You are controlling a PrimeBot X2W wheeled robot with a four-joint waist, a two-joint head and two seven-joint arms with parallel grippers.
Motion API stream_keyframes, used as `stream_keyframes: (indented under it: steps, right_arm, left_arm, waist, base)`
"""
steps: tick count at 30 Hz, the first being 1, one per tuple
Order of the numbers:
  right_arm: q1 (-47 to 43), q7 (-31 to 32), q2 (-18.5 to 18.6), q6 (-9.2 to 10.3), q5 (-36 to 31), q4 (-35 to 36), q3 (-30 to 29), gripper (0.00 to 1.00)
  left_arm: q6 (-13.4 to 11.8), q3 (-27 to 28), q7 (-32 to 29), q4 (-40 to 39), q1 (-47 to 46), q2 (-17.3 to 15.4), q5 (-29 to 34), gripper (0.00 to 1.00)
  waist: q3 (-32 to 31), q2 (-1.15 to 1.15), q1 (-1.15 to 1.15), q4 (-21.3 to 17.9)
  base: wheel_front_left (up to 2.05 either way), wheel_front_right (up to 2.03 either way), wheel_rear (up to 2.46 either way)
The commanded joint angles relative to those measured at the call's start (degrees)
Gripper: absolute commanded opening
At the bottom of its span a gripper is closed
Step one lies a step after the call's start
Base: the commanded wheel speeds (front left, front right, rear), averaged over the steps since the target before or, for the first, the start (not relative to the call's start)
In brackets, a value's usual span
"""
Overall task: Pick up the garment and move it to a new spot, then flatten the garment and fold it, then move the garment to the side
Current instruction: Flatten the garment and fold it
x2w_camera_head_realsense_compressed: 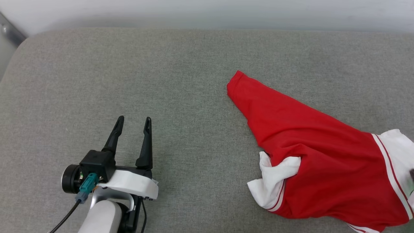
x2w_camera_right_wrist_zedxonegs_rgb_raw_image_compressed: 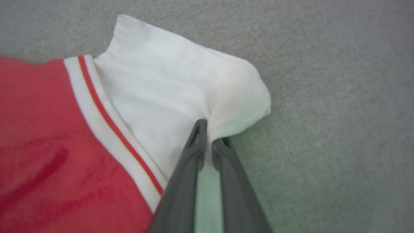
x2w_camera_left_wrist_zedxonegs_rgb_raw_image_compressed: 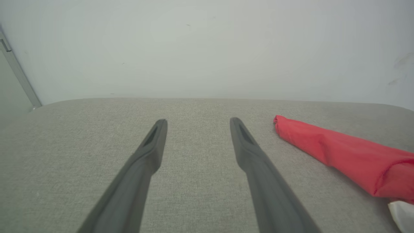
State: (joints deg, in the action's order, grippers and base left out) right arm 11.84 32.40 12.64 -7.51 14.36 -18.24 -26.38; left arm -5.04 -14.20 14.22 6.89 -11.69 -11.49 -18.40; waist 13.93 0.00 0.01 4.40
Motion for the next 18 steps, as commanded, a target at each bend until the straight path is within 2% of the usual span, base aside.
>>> stream_keyframes:
  steps: [1, 10, 18]
  right_arm:
    - [1.0, -2.5, -0.3, 0.04, -0.4, -0.5, 0.0, 1.0]
    - [-1.5, -21.1, -1.1, 0.04, -2.9, 2.6, 3.3, 1.0]
    - [-6.5, -29.9, -3.6, 0.04, -4.1, 8.8, 12.2, 1.0]
  left_arm:
    - [0.0, 0.2, 0.0, 0.3, 0.2, -0.3, -0.2, 1.0]
    - [-1.2, 0.3, -0.8, 0.7, 2.7, -0.8, -0.5, 1.0]
    - [-2.4, 0.1, -1.8, 0.4, 6.0, -1.4, -1.0, 1.0]
  waist:
    - [-0.6, 0.0, -0.01, -0.1]
    - [-5.5, 0.0, -0.01, -0.7]
    - [-10.4, 0.0, -0.01, -0.9]
  base:
    - [0.0, 0.0, 0.0]
    - [0.0, 0.0, 0.0]
    - [0.0, 0.0, 0.0]
